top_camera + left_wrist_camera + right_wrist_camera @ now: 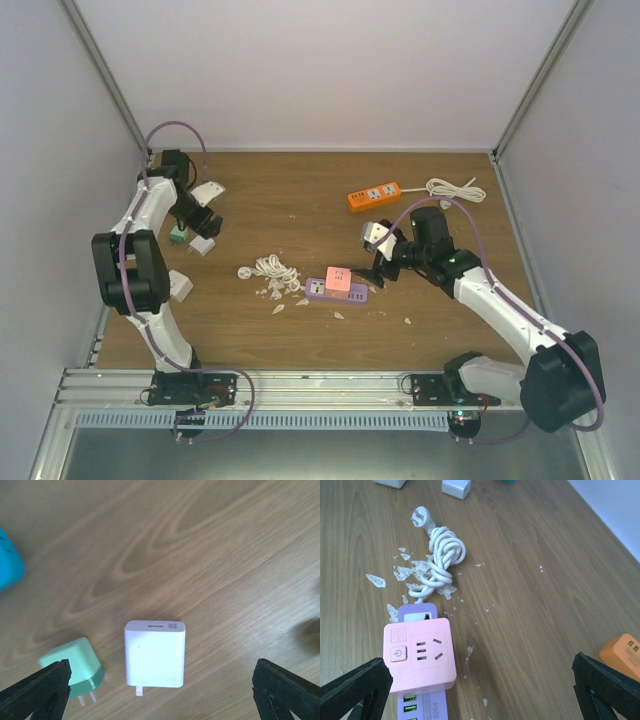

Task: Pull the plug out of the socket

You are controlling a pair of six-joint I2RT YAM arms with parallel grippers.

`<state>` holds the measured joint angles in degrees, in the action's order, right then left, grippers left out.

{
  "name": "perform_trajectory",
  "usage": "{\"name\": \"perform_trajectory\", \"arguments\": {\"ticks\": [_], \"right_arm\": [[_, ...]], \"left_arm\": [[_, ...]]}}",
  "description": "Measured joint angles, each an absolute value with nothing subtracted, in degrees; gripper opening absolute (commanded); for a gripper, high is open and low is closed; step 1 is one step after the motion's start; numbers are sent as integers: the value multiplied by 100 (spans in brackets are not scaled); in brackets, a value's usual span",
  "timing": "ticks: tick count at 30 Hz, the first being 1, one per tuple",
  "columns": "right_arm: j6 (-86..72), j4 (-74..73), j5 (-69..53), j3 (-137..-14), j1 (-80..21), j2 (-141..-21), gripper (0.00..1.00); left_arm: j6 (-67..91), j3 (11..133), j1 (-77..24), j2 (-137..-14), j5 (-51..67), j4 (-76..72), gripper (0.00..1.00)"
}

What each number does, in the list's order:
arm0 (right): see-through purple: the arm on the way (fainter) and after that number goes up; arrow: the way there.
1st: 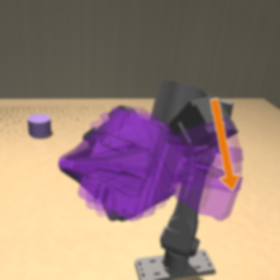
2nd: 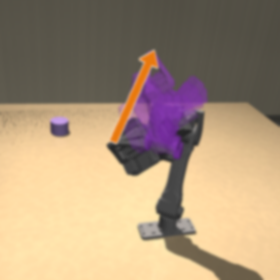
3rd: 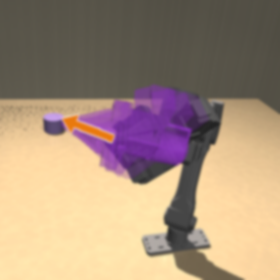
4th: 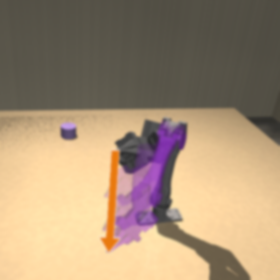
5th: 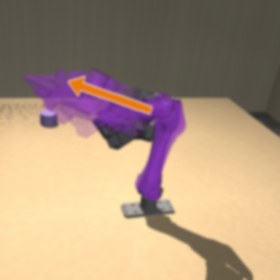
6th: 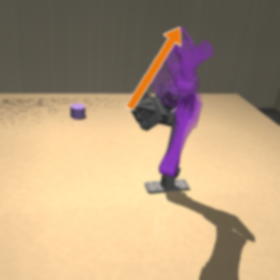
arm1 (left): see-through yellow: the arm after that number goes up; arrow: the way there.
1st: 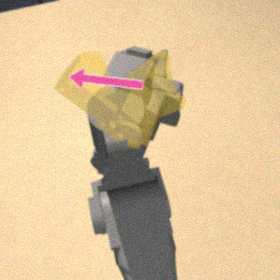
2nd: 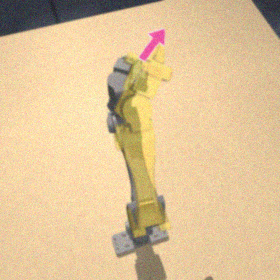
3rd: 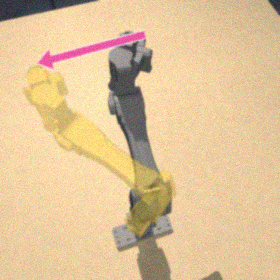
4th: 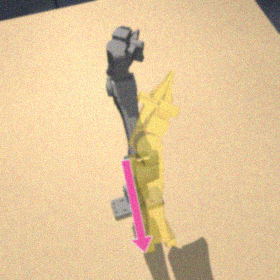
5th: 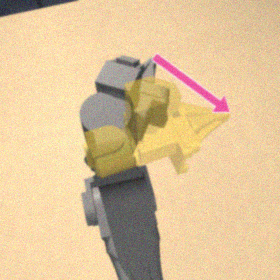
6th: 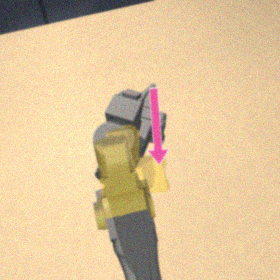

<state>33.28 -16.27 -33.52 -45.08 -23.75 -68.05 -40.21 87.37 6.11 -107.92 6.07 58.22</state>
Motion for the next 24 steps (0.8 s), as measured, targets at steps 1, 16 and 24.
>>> {"name": "perform_trajectory", "arguments": {"ticks": [1,16,24], "right_arm": [[3299,-1568,-3321,-4458,-2375,-6726,100],[3142,-1356,-3271,-4425,-2357,-6744,100],[3308,-1378,-3769,-4427,-1653,-6753,100]], "left_arm": [[-4032,8713,611,-10652,668,5747,99],[-4097,8294,464,-8670,2292,4925,99],[-4193,7924,-99,-7658,4018,4722,99]]}}
